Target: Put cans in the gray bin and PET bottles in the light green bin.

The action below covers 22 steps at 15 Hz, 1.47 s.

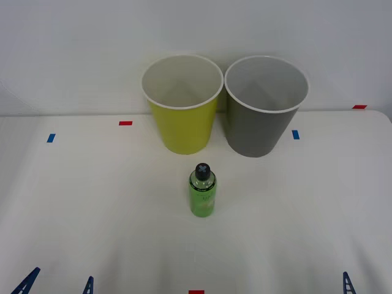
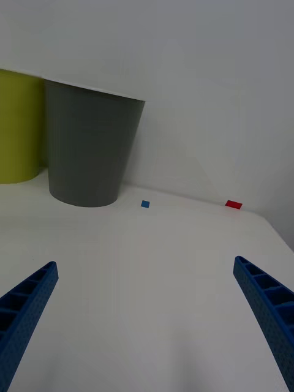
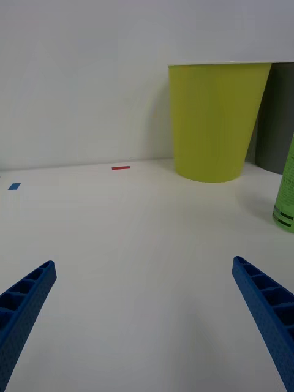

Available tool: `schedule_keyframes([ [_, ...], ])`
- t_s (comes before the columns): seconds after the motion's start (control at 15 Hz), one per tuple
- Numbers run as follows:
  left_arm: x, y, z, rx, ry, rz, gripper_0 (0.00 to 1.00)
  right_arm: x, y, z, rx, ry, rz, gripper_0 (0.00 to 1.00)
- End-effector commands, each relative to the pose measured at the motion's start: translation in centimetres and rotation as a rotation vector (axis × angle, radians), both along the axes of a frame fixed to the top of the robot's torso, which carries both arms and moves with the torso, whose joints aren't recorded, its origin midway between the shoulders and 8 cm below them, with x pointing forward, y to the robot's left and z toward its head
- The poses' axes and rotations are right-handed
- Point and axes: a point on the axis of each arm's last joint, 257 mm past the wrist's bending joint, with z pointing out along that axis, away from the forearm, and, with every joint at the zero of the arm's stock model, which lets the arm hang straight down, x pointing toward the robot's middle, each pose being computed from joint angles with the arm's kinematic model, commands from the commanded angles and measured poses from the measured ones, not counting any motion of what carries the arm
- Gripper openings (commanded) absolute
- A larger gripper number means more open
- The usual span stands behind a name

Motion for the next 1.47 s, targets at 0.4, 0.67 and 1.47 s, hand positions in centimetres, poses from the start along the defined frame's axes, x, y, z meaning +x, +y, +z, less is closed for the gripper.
schedule_keyframes([
  [0.4,0.0,0.0,0.0,0.000,0.000,0.000,1.00,0.0,0.0,0.0,0.000,0.000,0.000,1.00],
  [0.67,0.0,0.0,0.0,0.000,0.000,0.000,1.00,0.0,0.0,0.0,0.000,0.000,0.000,1.00],
  [1.47,0.7,-2.6,-0.6,0.066,-0.064,-0.180,1.00,0.0,0.0,0.0,0.000,0.000,0.000,1.00],
])
